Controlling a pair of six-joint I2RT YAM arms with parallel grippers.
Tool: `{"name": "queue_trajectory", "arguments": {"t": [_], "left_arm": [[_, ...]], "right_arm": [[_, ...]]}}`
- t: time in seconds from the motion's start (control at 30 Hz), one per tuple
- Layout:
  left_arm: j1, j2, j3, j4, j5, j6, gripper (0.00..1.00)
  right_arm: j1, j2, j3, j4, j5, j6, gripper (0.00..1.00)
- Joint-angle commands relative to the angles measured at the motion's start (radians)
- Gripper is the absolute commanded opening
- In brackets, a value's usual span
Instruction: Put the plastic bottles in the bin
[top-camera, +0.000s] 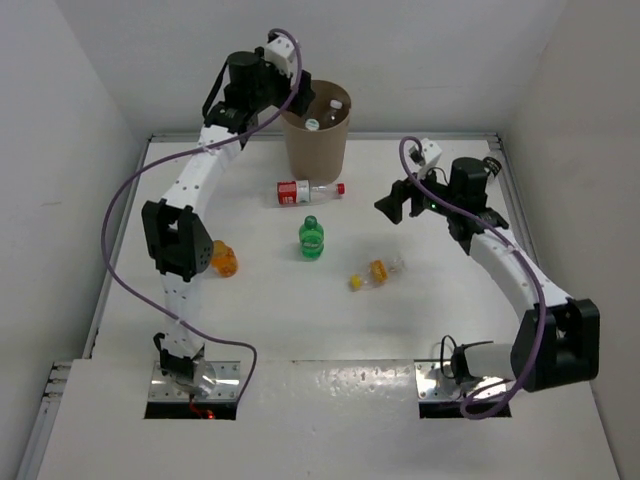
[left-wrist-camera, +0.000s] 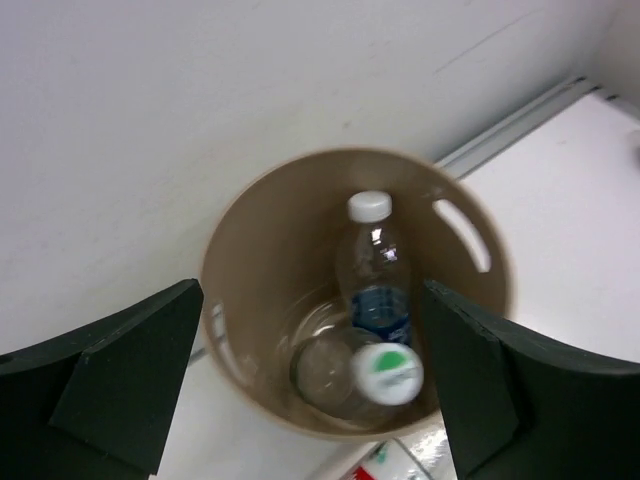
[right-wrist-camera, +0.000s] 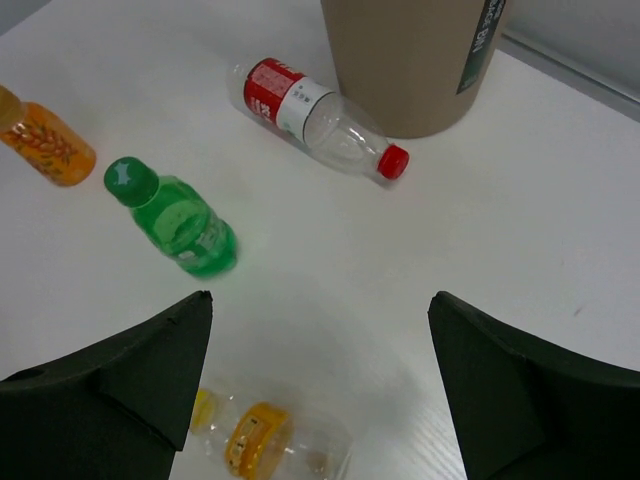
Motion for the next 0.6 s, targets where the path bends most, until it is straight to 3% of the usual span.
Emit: {"name": "queue_trajectory", "arguments": {"t": [0.0, 0.13, 0.17, 0.27, 0.3, 0.37, 0.4, 0.47, 0.5, 0.57], "left_arm": [[0.008, -0.147, 0.04, 0.087, 0.165, -0.047, 0.96], [0.059, -0.356, -0.177, 0.065, 0.42, -0.037, 0.96], [0.068, -0.411, -0.334, 0.065, 0.465, -0.014, 0.96], [0.091, -0.62, -0.57, 0.033, 0.589, 0.055, 0.96], [0.091, -0.664, -0.704, 0.019, 0.606, 0.099, 0.96], [0.081, -0.738, -0.816, -0.028, 0.626, 0.146, 0.96], [0.07, -0.791, -0.895, -0.051, 0.616, 0.175, 0.96], [0.048, -0.832, -0.958, -0.079, 0.571, 0.225, 0.96], [0.033, -0.845, -1.004, -0.088, 0.56, 0.235, 0.96], [0.019, -0.872, -1.034, -0.088, 0.534, 0.235, 0.97]], "right_arm": [[0.03, 0.066, 0.047, 0.157, 0.031, -0.03, 0.88], [0.046, 0.13, 0.076, 0.171, 0.03, 0.027, 0.88], [0.049, 0.135, 0.073, 0.165, 0.028, 0.039, 0.88], [0.027, 0.127, 0.073, 0.054, -0.065, -0.01, 0.89], [0.011, 0.119, 0.075, 0.016, -0.096, -0.084, 0.89], [-0.022, 0.109, 0.095, -0.246, -0.178, -0.244, 0.89], [-0.023, 0.099, 0.104, -0.432, -0.202, -0.504, 0.89], [-0.003, 0.092, 0.133, -0.614, -0.199, -0.685, 0.89], [0.006, 0.087, 0.133, -0.803, -0.178, -0.882, 0.89], [0.052, 0.06, 0.098, -0.852, -0.127, -0.944, 0.9]]}}
